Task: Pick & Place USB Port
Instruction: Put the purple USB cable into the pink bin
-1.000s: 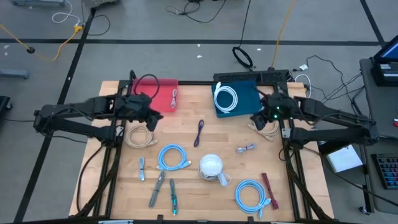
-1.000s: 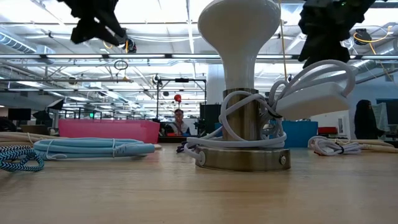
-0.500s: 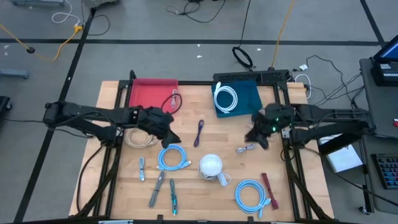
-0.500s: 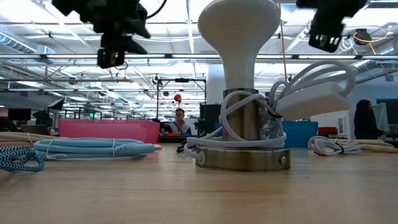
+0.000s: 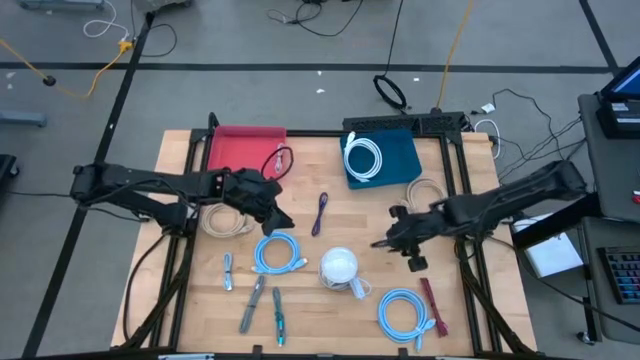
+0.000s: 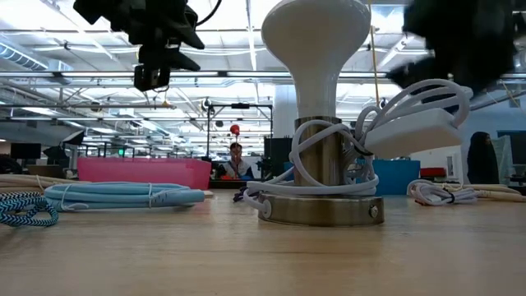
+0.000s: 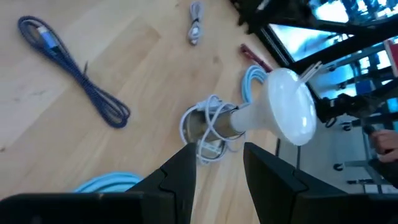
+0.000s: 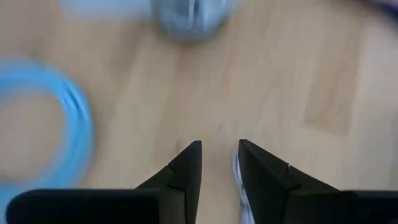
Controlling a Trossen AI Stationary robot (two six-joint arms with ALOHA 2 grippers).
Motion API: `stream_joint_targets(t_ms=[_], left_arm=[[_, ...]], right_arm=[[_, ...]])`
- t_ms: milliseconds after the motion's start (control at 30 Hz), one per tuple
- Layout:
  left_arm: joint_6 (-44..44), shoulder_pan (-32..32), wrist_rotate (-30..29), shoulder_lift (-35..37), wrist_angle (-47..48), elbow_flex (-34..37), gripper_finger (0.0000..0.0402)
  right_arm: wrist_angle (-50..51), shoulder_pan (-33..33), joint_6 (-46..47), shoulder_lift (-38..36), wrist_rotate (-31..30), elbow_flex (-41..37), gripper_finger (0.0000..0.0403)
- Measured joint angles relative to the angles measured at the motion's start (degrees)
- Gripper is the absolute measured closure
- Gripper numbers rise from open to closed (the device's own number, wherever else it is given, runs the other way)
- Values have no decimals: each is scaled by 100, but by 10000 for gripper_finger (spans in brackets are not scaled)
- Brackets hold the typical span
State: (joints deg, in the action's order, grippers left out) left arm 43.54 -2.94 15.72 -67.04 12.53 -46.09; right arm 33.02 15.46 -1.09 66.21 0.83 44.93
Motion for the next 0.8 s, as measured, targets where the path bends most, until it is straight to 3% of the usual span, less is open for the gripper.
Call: stream_joint_targets(t_ms=[133,333,433,800], left_arm=[[19,-4,152,15,-24,-4,266],[52,14,254,93,91,-6,266],[52,19,241,120,85,-7,266],[1,41,222,154,99,-7,266]], right_arm=[[62,3,-432,410,-59,-383,303],[118,3,-365,729,-295,-684,286],[38,2,-172,687,-681,-684,281],[50,-19,-39,405,-1082,-741,278]])
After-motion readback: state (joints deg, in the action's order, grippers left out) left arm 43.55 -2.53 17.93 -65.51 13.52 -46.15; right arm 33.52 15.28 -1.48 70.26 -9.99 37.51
